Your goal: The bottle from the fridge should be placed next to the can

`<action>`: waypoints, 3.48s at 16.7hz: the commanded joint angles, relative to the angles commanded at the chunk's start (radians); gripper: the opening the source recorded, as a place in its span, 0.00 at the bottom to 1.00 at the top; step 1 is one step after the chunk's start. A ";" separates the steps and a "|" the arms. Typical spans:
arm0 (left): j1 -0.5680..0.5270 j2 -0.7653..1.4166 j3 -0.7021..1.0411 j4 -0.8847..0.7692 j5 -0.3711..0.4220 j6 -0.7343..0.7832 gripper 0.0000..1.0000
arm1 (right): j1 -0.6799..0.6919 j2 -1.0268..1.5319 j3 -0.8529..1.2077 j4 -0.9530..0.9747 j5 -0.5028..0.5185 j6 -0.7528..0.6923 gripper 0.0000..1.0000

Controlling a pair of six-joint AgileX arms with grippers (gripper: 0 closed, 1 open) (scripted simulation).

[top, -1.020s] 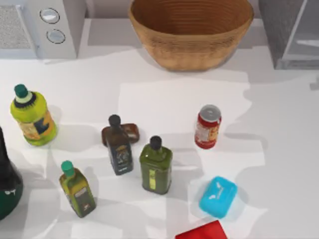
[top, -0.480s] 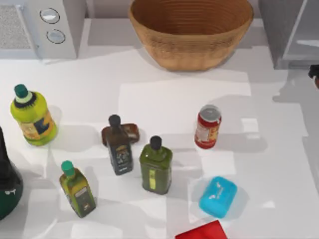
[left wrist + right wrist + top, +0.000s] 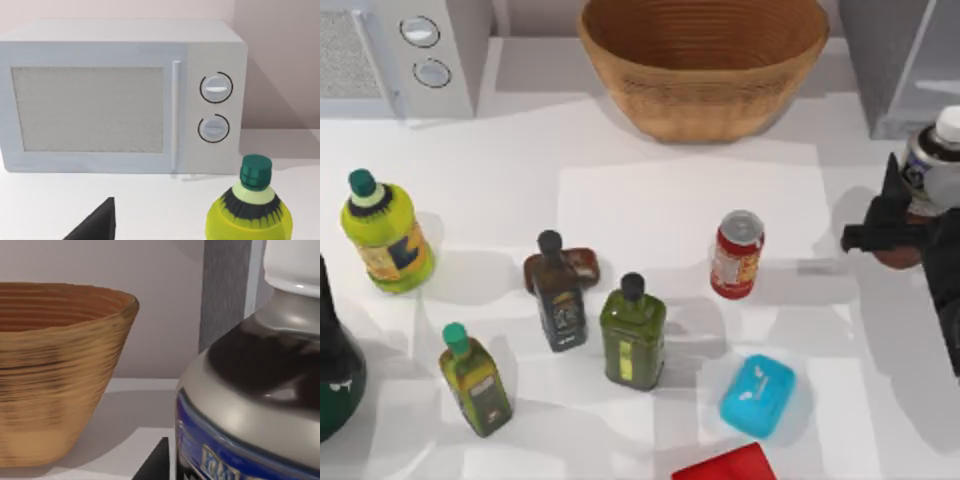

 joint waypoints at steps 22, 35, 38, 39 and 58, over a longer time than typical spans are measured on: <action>0.000 0.000 0.000 0.000 0.000 0.000 1.00 | 0.025 -0.006 -0.019 0.015 0.025 -0.001 0.75; 0.000 0.000 0.000 0.000 0.000 0.000 1.00 | 0.026 -0.008 -0.022 0.016 0.027 -0.001 1.00; 0.000 0.000 0.000 0.000 0.000 0.000 1.00 | 0.054 -0.035 -0.072 0.036 0.056 -0.001 1.00; 0.000 0.000 0.000 0.000 0.000 0.000 1.00 | 0.067 -0.047 -0.093 0.044 0.067 0.000 1.00; 0.000 0.000 0.000 0.000 0.000 0.000 1.00 | -0.076 -0.782 -0.079 -0.605 -0.061 0.038 1.00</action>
